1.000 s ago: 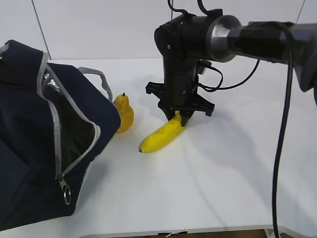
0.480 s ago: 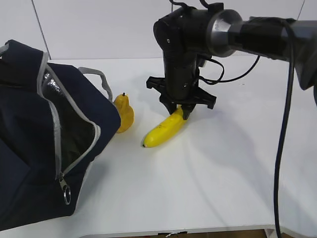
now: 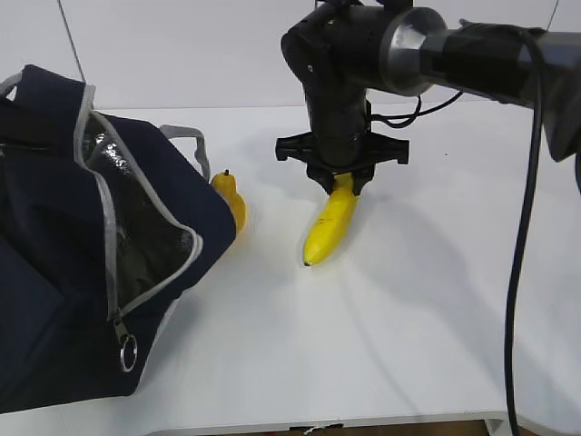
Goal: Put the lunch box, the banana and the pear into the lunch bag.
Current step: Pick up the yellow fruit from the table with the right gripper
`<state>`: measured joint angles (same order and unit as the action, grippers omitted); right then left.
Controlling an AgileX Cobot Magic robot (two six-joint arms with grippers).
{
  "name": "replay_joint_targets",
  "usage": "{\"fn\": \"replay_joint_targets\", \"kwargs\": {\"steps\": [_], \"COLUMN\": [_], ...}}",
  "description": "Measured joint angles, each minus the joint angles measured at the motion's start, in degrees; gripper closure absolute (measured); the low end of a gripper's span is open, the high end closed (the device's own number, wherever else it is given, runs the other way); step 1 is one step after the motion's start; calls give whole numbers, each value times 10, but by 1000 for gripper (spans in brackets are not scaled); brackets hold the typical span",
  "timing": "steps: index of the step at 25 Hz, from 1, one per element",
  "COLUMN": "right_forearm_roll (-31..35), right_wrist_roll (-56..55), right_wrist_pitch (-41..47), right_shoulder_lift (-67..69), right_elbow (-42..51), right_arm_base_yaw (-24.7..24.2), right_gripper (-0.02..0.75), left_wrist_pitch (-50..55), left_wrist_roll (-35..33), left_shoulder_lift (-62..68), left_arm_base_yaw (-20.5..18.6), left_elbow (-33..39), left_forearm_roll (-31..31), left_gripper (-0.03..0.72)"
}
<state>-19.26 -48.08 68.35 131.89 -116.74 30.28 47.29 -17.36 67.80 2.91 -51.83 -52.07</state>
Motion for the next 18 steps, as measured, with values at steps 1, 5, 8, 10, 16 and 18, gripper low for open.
{"fn": "replay_joint_targets", "kwargs": {"steps": [1,5,8,10,16,18], "right_forearm_roll": [-1,-1,-2,2,96,117], "right_wrist_roll": [14,81,118,158,286,309], "right_wrist_pitch": [4,16,19,21,29,30], "right_shoulder_lift": [0,0,0,0,0,0], "right_elbow": [-1,-33,-68,-100,-195,-220], "right_arm_base_yaw": [0,0,0,0,0,0], "right_gripper": [446,446,446,446,446,446], "left_wrist_pitch": [0,-2,-3,-5,-6,-6], "left_wrist_roll": [-1,-18,-27,-29,-35,-36], "left_shoulder_lift": [0,0,0,0,0,0], "left_arm_base_yaw": [0,0,0,0,0,0], "left_elbow": [0,0,0,0,0,0], "left_forearm_roll": [-2,-8,-9,-9,-9,-9], "left_gripper": [701,701,701,701,701,701]}}
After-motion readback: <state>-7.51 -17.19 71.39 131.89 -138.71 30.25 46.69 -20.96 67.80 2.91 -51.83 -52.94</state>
